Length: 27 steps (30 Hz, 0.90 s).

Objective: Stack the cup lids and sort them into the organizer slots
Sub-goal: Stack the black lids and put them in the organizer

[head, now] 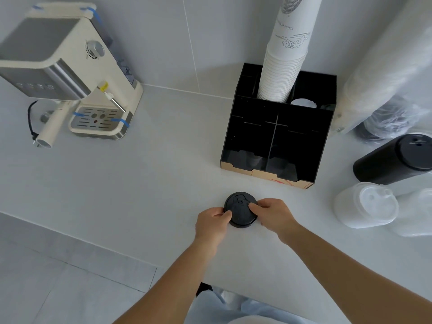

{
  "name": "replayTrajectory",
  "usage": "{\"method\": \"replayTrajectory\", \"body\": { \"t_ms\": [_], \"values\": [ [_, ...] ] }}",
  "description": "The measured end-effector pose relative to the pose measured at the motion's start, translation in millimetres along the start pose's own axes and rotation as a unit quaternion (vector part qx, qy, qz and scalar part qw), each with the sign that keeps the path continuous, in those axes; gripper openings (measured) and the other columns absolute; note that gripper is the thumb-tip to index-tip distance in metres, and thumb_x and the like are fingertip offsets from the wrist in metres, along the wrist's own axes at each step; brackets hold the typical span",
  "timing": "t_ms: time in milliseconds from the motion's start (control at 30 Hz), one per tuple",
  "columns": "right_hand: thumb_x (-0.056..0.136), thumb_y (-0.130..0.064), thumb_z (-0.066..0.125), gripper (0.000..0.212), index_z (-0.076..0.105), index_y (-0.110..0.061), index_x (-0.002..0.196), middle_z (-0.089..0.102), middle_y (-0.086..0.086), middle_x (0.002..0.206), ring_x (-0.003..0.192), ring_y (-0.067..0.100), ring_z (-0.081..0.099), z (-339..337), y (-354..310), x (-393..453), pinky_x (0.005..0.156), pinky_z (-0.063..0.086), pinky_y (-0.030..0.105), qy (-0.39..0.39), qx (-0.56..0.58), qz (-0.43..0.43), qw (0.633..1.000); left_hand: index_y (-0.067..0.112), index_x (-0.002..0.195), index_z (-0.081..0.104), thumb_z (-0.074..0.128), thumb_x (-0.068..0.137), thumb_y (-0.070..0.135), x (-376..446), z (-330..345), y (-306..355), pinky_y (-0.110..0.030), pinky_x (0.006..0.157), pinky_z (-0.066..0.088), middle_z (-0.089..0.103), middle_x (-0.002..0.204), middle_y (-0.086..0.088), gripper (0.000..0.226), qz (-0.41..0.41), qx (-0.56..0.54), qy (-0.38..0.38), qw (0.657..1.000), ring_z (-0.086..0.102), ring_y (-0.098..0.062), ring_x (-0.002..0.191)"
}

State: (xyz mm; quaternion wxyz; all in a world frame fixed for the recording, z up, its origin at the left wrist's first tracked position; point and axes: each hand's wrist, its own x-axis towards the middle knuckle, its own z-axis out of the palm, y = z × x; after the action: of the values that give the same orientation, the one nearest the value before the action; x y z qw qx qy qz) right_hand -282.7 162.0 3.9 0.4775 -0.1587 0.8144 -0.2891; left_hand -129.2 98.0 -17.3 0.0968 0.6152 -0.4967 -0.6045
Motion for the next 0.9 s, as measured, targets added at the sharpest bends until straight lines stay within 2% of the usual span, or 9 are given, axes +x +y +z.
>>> {"method": "replayTrajectory", "body": {
  "t_ms": [67,167,300,367,467,533,633,800,900],
  "values": [
    [0.092,-0.027,0.064,0.013,0.069,-0.017,0.098,0.068,0.0,0.095,0.093,0.023,0.062,-1.6,1.4,-2.1,0.092,0.056,0.038,-0.006,0.041,0.012,0.999,0.008,0.056,0.054,0.065,0.08,0.021,0.4,-1.0,0.8,-0.031,0.065,0.035,0.038,0.053,0.002,0.03,-0.009,-0.023,-0.004,1.0,0.033,-0.021,0.061],
    [0.091,-0.021,0.067,0.003,0.067,-0.019,0.093,0.069,0.006,0.104,0.102,0.028,0.065,-5.2,-1.0,-6.0,0.095,0.056,0.042,0.0,0.097,0.016,0.995,0.004,0.067,0.062,0.067,0.083,0.018,-0.5,-0.5,9.0,-0.027,0.065,0.041,0.046,0.044,0.014,0.022,-0.019,-0.053,-0.009,0.998,0.043,-0.013,0.054],
    [0.09,-0.02,0.068,0.005,0.068,-0.018,0.095,0.07,0.006,0.106,0.1,0.027,0.066,-13.9,-8.0,-10.1,0.092,0.057,0.04,0.017,0.114,-0.005,0.993,0.015,0.092,0.075,0.071,0.081,0.021,0.7,0.9,23.1,-0.032,0.088,0.055,0.074,0.082,0.002,0.013,-0.008,-0.083,-0.008,0.996,0.07,-0.016,0.085],
    [0.09,-0.021,0.069,0.017,0.07,-0.015,0.106,0.071,0.005,0.106,0.098,0.026,0.067,-19.7,-13.5,-11.8,0.092,0.057,0.039,0.026,0.121,-0.015,0.992,0.016,0.092,0.076,0.071,0.08,0.022,0.8,1.2,30.6,-0.032,0.091,0.054,0.073,0.086,0.0,0.014,0.009,-0.088,-0.015,0.996,0.068,-0.017,0.086],
    [0.087,-0.021,0.071,0.021,0.072,-0.014,0.107,0.073,0.003,0.102,0.097,0.027,0.069,-27.0,-20.8,-12.8,0.09,0.059,0.039,0.039,0.125,-0.038,0.991,0.018,0.076,0.066,0.07,0.074,0.028,-3.5,1.2,44.7,-0.032,0.081,0.048,0.061,0.077,-0.004,0.011,0.037,-0.103,-0.03,0.994,0.054,-0.02,0.074],
    [0.085,-0.022,0.073,0.027,0.071,-0.013,0.111,0.073,0.001,0.1,0.095,0.026,0.069,-31.2,-24.8,-13.1,0.088,0.059,0.039,0.049,0.132,-0.052,0.989,0.02,0.086,0.064,0.072,0.077,0.025,-5.5,1.2,52.4,-0.033,0.083,0.052,0.066,0.081,-0.003,0.013,0.036,-0.127,-0.023,0.991,0.058,-0.021,0.074],
    [0.085,-0.025,0.073,0.031,0.064,-0.018,0.114,0.071,-0.005,0.098,0.09,0.022,0.07,-38.1,-34.1,-13.9,0.087,0.059,0.039,0.061,0.135,-0.067,0.987,0.022,0.11,0.06,0.072,0.084,0.02,-8.7,0.0,66.2,-0.025,0.08,0.051,0.068,0.096,0.0,0.029,0.033,-0.157,-0.025,0.987,0.066,-0.014,0.089],
    [0.088,-0.023,0.071,0.022,0.066,-0.019,0.11,0.071,-0.005,0.098,0.09,0.017,0.067,-45.6,-56.4,-9.6,0.084,0.057,0.033,0.089,0.106,-0.108,0.984,0.018,0.111,0.066,0.071,0.084,0.019,-4.6,1.4,89.4,-0.025,0.079,0.053,0.068,0.092,0.005,0.028,0.056,-0.145,-0.011,0.988,0.066,-0.011,0.085],
    [0.088,-0.023,0.07,0.021,0.067,-0.02,0.109,0.072,-0.004,0.098,0.088,0.016,0.066,-50.6,-69.5,-2.6,0.079,0.056,0.031,0.095,0.079,-0.123,0.985,0.013,0.116,0.068,0.071,0.083,0.019,2.7,3.5,100.7,-0.032,0.093,0.054,0.068,0.096,0.008,0.033,0.063,-0.142,0.001,0.988,0.066,-0.012,0.095]
  ]
}}
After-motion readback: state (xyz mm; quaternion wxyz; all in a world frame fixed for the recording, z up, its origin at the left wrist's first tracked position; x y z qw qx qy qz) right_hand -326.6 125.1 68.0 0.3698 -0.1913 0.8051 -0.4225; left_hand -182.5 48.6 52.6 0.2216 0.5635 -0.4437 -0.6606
